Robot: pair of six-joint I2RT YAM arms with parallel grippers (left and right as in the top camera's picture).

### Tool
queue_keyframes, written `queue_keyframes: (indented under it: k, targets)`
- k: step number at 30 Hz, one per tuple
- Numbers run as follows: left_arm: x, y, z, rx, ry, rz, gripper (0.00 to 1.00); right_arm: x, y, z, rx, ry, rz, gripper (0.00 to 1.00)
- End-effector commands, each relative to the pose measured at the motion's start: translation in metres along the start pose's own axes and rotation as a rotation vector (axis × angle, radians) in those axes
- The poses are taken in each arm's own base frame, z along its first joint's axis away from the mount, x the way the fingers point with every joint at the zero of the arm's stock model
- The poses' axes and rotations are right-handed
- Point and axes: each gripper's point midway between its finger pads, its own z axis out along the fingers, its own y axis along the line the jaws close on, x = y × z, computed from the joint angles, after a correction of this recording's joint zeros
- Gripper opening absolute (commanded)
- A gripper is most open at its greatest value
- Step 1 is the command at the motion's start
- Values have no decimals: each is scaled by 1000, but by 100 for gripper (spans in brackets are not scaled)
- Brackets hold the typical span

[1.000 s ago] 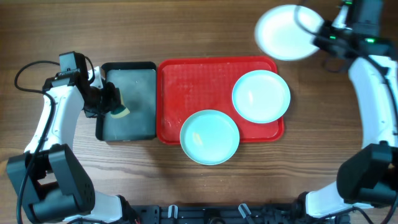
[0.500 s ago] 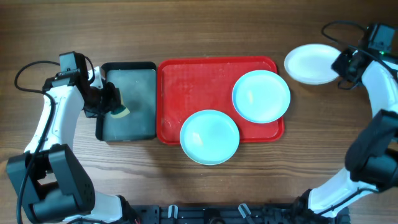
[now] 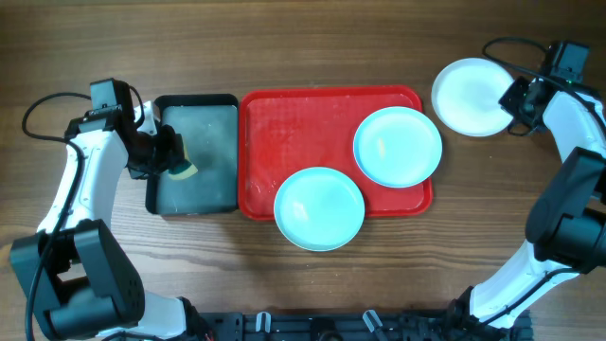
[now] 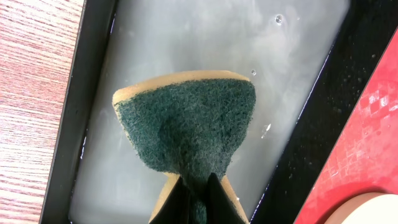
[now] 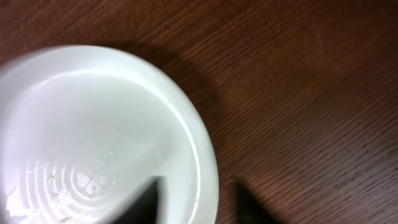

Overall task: Clean dirty plates on tray and stack at the side
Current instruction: 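Release the white plate and move right gripper to the teal plates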

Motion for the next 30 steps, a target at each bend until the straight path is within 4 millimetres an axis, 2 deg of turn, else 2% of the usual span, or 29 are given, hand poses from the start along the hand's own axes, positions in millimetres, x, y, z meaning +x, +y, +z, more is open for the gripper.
queue_keyframes:
  k: [1,2,5,7,11,13,15,19,22,25,28,30]
  targets:
    - [0,-5,-6,17,-19,7,4,-5,-1,-9,16,-4,-96,64]
    - [0,-5,-6,17,-20,7,4,-10,0,-17,13,-8,-95,65]
    - [-1,-5,-6,17,-22,8,4,-27,19,-61,-62,-34,-115,67]
    - [-2,-6,-6,18,-26,9,4,-31,52,-106,-201,-63,-242,67]
    - [-2,-6,-6,18,-26,9,4,-20,98,-166,-363,-108,-359,69]
    - [-2,-6,-6,19,-26,9,4,-3,118,-190,-414,-99,-405,70]
    - [-2,-6,-6,18,-26,9,4,18,134,-202,-438,-62,-452,70]
    - [-2,-6,-6,18,-26,9,4,82,174,-210,-506,77,-583,64]
    - [-2,-6,-6,18,-27,9,4,119,195,-213,-532,138,-669,64]
    - [-2,-5,-6,18,-25,9,4,169,200,-221,-523,263,-765,64]
    - [-2,-6,-6,18,-27,9,4,198,196,-227,-504,352,-820,63]
    - [-2,-6,-6,18,-27,9,4,216,193,-228,-493,399,-851,56]
